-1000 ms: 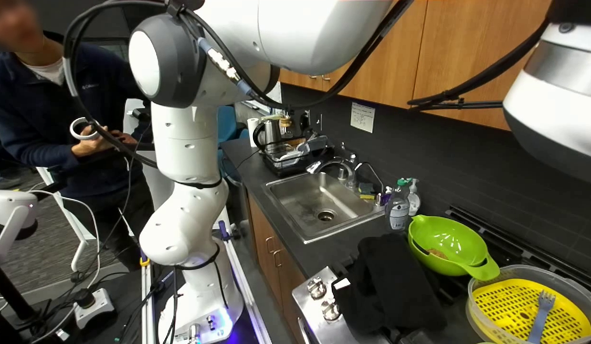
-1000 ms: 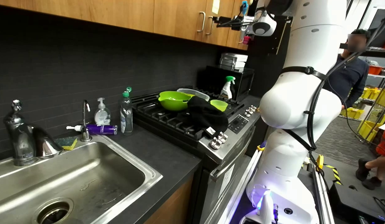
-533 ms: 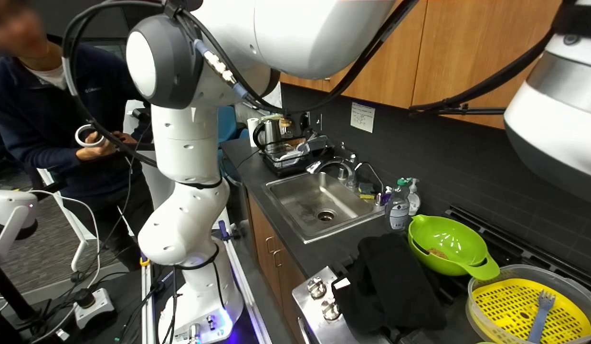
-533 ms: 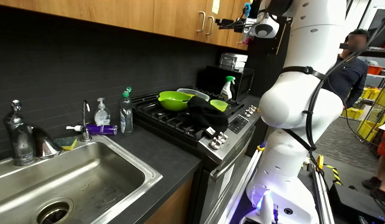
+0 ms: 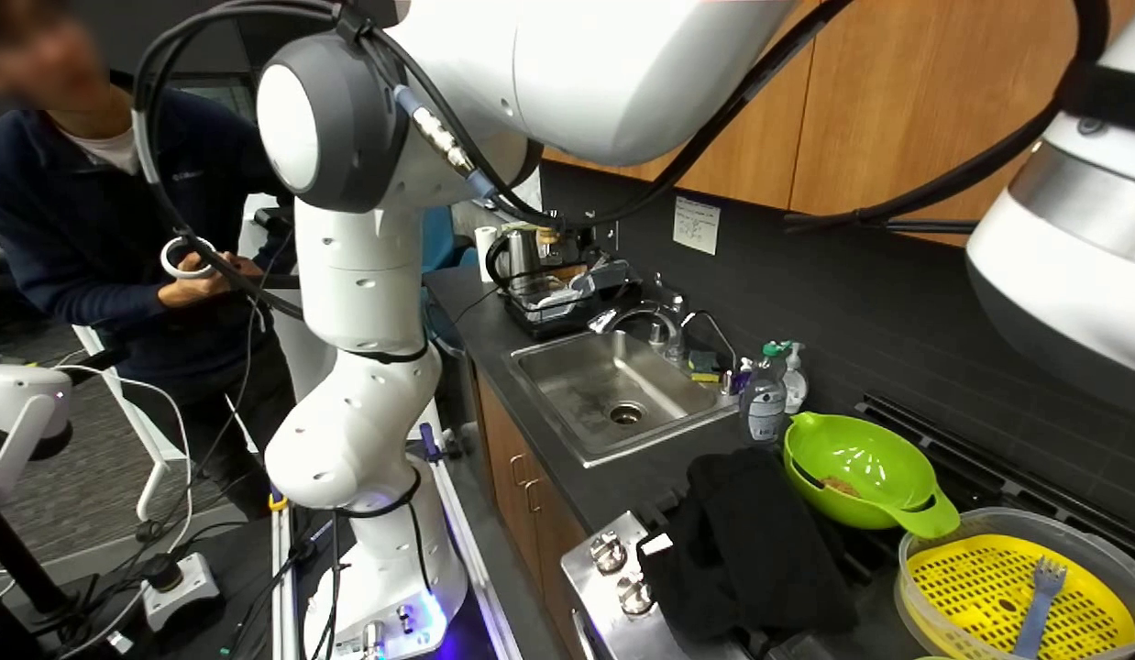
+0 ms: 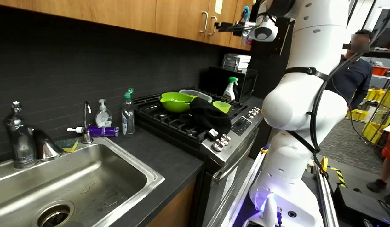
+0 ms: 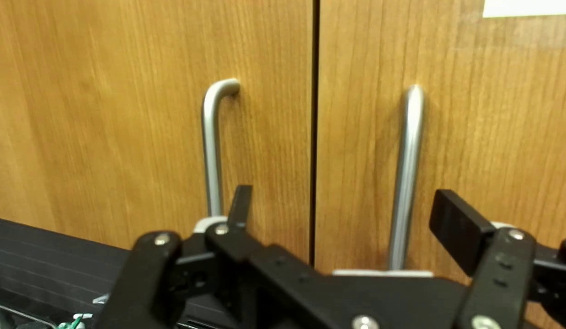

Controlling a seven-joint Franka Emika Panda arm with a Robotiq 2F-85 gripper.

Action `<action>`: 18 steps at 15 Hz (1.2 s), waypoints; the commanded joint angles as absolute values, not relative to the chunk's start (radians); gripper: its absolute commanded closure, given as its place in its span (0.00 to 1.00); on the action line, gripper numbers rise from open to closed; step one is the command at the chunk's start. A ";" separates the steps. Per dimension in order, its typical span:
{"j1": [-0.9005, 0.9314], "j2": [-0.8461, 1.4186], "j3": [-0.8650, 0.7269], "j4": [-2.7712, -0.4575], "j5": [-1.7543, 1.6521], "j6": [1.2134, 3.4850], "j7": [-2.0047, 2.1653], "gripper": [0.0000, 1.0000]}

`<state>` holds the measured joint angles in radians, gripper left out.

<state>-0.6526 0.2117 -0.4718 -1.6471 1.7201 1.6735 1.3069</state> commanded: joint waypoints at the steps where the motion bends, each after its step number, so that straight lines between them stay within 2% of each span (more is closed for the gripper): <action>1: -0.665 0.224 -0.451 -1.628 1.745 1.662 1.314 0.00; 8: -0.667 0.232 -0.440 -1.609 1.767 1.633 1.290 0.00; 9: -0.668 0.234 -0.439 -1.607 1.769 1.632 1.288 0.08; 10: -0.669 0.236 -0.439 -1.605 1.770 1.631 1.286 0.25; 14: -0.681 0.245 -0.435 -1.597 1.776 1.631 1.277 0.50; 18: -0.693 0.257 -0.429 -1.585 1.786 1.637 1.276 0.79</action>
